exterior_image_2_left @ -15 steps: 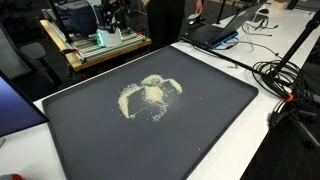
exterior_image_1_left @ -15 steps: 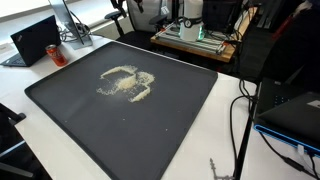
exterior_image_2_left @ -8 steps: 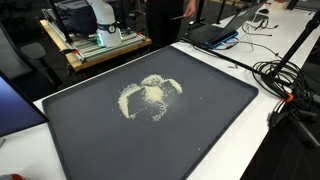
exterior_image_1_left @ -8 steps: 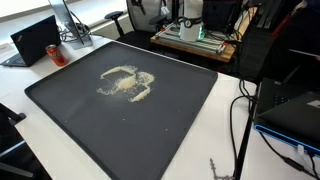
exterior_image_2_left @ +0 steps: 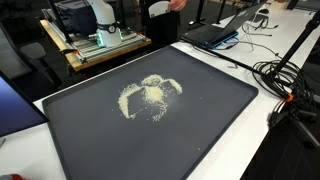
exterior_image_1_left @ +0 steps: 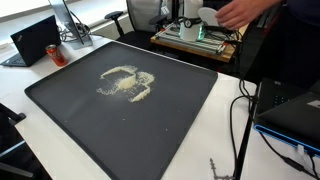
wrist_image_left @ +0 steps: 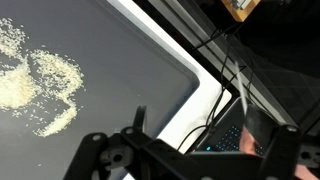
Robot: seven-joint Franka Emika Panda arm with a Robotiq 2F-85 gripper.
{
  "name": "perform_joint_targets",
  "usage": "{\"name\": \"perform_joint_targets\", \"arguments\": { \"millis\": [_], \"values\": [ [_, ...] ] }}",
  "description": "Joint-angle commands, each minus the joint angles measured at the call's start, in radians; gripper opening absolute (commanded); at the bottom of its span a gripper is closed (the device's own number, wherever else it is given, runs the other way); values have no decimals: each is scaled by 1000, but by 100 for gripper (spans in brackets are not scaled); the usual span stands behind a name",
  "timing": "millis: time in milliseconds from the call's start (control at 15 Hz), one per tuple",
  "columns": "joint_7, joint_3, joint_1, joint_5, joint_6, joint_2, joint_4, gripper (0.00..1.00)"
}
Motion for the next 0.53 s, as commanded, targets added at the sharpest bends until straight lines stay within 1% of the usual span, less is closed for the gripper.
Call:
{"name": "perform_joint_targets", "arguments": {
  "millis": [0,133,200,267,333,400,467],
  "values": [
    [-75,-41,0,39,-68,-33,8,100],
    [-99,-62,-7,45,-92,-20,24,100],
    [-110,-73,-12,47,-103,-13,32,94],
    [-122,-83,-15,50,-114,-8,39,75],
    [-127,-92,-21,52,-121,-1,47,70],
    [-136,-101,-23,56,-128,2,53,69],
    [-139,-107,-27,59,-134,6,60,61]
  ]
}}
